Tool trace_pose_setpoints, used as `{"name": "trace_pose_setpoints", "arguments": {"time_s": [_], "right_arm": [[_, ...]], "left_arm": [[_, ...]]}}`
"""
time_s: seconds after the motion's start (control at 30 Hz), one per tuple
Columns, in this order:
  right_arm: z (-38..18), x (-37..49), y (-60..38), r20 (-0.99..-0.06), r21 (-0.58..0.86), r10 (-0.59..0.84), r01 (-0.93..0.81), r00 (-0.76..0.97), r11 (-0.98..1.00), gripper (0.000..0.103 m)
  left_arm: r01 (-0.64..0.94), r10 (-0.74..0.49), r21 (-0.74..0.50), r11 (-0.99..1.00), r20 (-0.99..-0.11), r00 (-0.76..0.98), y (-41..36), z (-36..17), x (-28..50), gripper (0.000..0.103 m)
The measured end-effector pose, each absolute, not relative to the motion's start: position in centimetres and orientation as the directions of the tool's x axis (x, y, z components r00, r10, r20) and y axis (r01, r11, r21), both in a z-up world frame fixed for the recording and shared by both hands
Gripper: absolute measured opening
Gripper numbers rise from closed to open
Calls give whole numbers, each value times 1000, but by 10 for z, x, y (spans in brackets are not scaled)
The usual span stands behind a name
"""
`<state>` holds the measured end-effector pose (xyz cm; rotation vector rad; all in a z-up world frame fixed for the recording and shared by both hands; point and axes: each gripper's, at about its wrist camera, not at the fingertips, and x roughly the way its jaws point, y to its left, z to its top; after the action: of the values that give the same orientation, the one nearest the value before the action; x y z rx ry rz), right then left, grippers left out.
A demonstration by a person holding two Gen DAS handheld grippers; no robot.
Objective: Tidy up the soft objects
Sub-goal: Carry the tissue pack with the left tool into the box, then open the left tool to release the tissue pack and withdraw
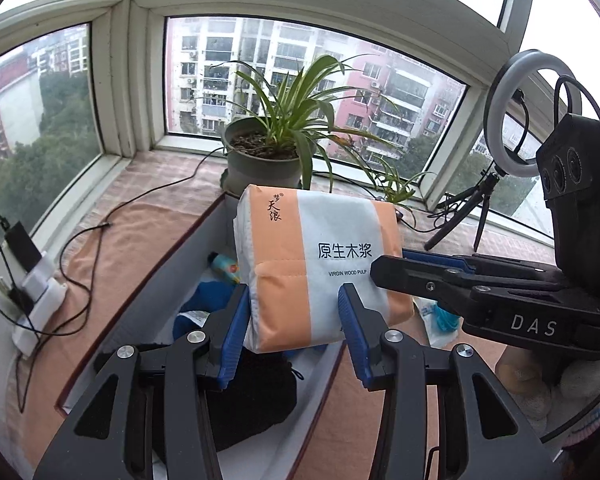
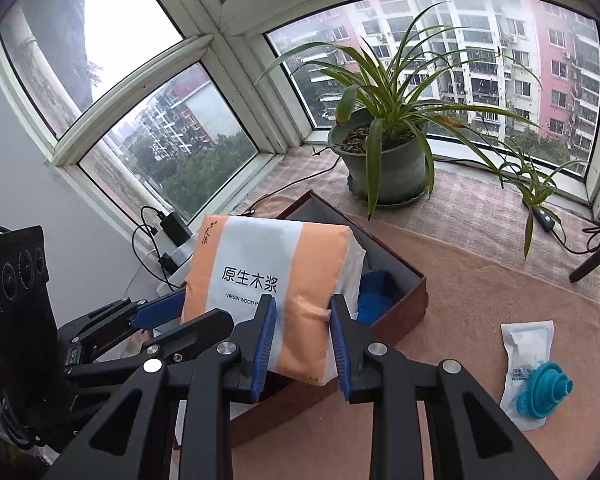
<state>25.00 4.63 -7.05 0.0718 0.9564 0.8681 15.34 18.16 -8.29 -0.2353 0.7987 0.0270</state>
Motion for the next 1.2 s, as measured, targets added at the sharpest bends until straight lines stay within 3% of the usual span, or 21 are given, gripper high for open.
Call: {"name": "trace_pose_setpoints", "arguments": {"time_s": [1.2], "right_arm": [[-81, 246, 62, -717, 333, 637, -664, 282, 669, 25]], "left_arm": [[-149, -16, -162, 976, -729, 684, 193, -89, 152, 43]]}}
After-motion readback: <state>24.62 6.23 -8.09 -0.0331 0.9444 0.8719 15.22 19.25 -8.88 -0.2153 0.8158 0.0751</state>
